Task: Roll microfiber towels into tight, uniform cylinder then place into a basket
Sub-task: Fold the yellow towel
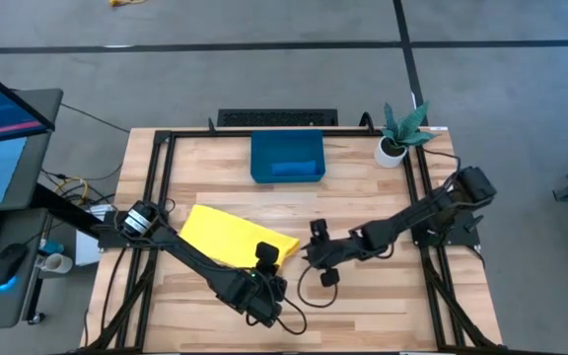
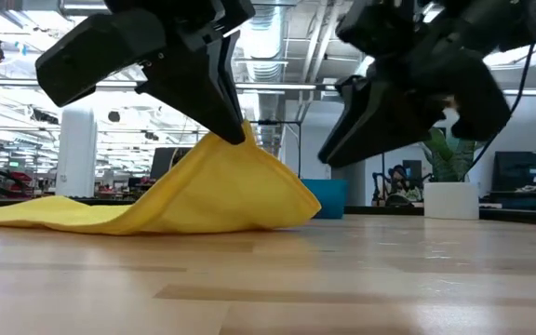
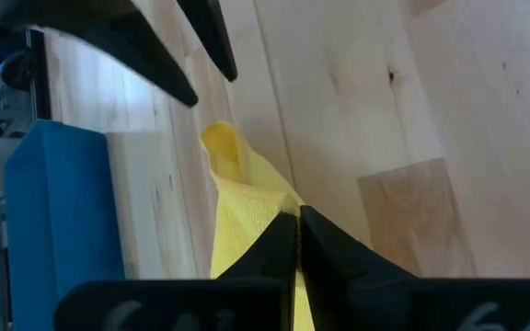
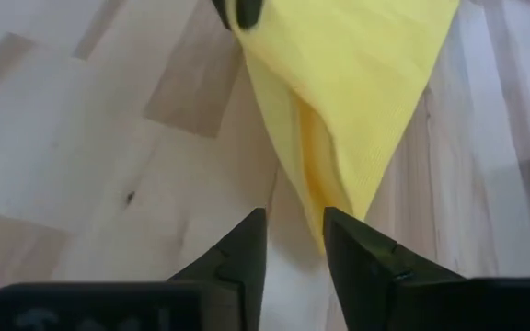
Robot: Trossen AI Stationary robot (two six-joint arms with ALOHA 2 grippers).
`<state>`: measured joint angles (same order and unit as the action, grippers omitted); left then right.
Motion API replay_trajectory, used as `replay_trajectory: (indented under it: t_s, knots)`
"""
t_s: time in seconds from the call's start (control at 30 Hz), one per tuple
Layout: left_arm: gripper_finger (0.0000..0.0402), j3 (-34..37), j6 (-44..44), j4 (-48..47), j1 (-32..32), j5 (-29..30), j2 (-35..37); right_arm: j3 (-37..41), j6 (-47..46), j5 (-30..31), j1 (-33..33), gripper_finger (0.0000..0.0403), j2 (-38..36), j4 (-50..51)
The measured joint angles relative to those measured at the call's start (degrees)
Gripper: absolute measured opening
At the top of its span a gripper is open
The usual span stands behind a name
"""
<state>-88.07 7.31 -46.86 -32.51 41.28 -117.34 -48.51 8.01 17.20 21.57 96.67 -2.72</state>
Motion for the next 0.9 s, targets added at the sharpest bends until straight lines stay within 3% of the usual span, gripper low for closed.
replay_trajectory:
  t_s: [0.4, 0.9]
  knots:
    - [0.0000, 0.0, -0.2, 0.1, 0.0, 0.0, 0.1, -2.9, 0.1, -0.4, -1.7, 0.0240, 1.2, -6.6]
    - [0.0000, -0.1, -1.0, 1.2, 0.0, 2.6, 0.1, -5.1, 2.1, -4.4, -2.8, 0.0249, 11.1, -12.9]
